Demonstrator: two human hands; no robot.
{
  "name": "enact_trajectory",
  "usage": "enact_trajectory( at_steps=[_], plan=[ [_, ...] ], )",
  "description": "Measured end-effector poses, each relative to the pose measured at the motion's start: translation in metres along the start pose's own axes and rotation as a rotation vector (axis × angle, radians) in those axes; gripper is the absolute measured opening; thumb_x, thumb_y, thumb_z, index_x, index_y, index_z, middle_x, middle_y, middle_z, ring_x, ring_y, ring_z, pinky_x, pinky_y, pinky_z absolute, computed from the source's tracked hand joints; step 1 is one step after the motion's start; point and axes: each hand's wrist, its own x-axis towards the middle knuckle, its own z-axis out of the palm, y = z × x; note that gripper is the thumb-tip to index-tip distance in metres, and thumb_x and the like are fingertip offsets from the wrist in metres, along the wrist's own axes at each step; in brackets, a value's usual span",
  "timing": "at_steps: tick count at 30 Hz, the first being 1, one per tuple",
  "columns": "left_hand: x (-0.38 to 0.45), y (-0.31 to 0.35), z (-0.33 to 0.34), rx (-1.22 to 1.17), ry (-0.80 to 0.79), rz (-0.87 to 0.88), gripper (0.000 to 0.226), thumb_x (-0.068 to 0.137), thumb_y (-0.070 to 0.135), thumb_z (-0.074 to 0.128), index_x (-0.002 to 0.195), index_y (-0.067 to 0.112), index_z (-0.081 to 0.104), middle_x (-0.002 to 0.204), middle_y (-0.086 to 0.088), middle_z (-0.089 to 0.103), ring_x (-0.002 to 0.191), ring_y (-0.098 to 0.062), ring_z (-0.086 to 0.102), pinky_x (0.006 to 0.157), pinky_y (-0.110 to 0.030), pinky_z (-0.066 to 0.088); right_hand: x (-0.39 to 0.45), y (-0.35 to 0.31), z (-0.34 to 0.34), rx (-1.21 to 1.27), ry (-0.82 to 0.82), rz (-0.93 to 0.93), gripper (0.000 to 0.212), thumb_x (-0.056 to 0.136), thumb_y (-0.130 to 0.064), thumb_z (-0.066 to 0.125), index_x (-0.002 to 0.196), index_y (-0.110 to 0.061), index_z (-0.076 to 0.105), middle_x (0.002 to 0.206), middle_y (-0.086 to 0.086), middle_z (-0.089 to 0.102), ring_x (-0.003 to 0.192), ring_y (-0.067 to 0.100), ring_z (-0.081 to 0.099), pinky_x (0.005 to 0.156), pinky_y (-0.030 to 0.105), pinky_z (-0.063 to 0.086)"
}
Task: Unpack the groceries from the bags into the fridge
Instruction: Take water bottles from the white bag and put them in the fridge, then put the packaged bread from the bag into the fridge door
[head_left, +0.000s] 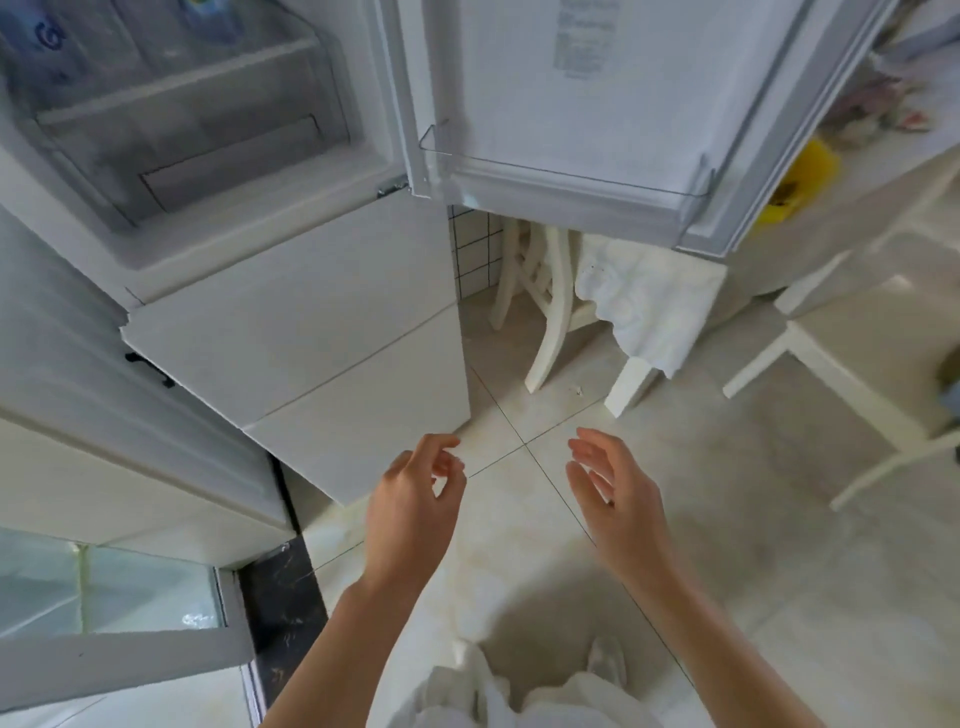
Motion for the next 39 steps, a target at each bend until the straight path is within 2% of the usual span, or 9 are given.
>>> enact_trajectory(
  at_steps=[9, 13, 17, 22, 26, 31, 39],
  plan=[
    [-0.045, 0.113, 0.128, 0.021, -0.196, 0.107, 0.019, 0.090, 0.023, 0.057, 0.106, 0.030, 0.062, 0.084, 0.014, 0.067, 0.080, -0.002, 0.061, 0.075, -0.032, 0.054, -0.042, 0.082, -0.159, -0.014, 0.145, 0.132, 0.033, 0.091, -0.012, 0.060, 0.123, -0.019, 0.054, 0.110, -0.008, 0.063, 0.111, 0.005, 0.059, 0.095, 0.024, 0.045],
    [-0.069, 0.170, 0.195, 0.019, -0.291, 0.159, 0.019, 0.091, 0.023, 0.057, 0.108, 0.028, 0.062, 0.084, 0.015, 0.067, 0.081, -0.002, 0.061, 0.077, -0.031, 0.054, -0.053, 0.120, -0.229, -0.051, 0.160, 0.181, 0.034, 0.091, -0.011, 0.059, 0.124, -0.017, 0.053, 0.110, -0.009, 0.061, 0.109, 0.008, 0.059, 0.095, 0.026, 0.046],
    [-0.086, 0.214, 0.244, 0.050, -0.363, 0.204, 0.020, 0.091, 0.025, 0.057, 0.110, 0.029, 0.061, 0.081, 0.016, 0.063, 0.080, -0.002, 0.059, 0.077, -0.028, 0.051, -0.058, 0.152, -0.285, -0.109, 0.189, 0.208, 0.037, 0.090, -0.013, 0.060, 0.126, -0.013, 0.052, 0.112, -0.007, 0.060, 0.108, 0.012, 0.060, 0.094, 0.030, 0.048],
    [-0.087, 0.249, 0.285, 0.093, -0.451, 0.238, 0.021, 0.092, 0.025, 0.057, 0.112, 0.030, 0.059, 0.085, 0.015, 0.065, 0.082, -0.001, 0.059, 0.081, -0.031, 0.052, -0.049, 0.183, -0.338, -0.158, 0.215, 0.255, 0.039, 0.089, -0.012, 0.062, 0.127, -0.013, 0.051, 0.112, -0.005, 0.061, 0.107, 0.015, 0.061, 0.093, 0.035, 0.050],
    [-0.068, 0.271, 0.312, 0.109, -0.469, 0.250, 0.019, 0.091, 0.024, 0.057, 0.110, 0.028, 0.060, 0.083, 0.016, 0.065, 0.081, -0.002, 0.060, 0.080, -0.033, 0.053, -0.030, 0.201, -0.367, -0.155, 0.262, 0.276, 0.039, 0.088, -0.009, 0.063, 0.126, -0.010, 0.052, 0.109, -0.003, 0.060, 0.105, 0.017, 0.061, 0.095, 0.041, 0.050],
    [-0.024, 0.295, 0.349, 0.102, -0.462, 0.246, 0.018, 0.090, 0.022, 0.058, 0.107, 0.026, 0.061, 0.081, 0.015, 0.065, 0.081, -0.005, 0.062, 0.079, -0.036, 0.054, 0.013, 0.219, -0.396, -0.154, 0.282, 0.312, 0.039, 0.089, -0.011, 0.062, 0.126, -0.012, 0.052, 0.110, -0.005, 0.060, 0.103, 0.013, 0.060, 0.094, 0.037, 0.050],
    [0.092, 0.342, 0.402, 0.057, -0.425, 0.203, 0.017, 0.090, 0.021, 0.059, 0.106, 0.026, 0.061, 0.079, 0.015, 0.064, 0.081, -0.003, 0.061, 0.079, -0.034, 0.054, 0.140, 0.227, -0.438, -0.175, 0.233, 0.283, 0.041, 0.091, -0.016, 0.061, 0.130, -0.013, 0.049, 0.117, -0.002, 0.060, 0.109, 0.014, 0.058, 0.098, 0.035, 0.047]
  ],
)
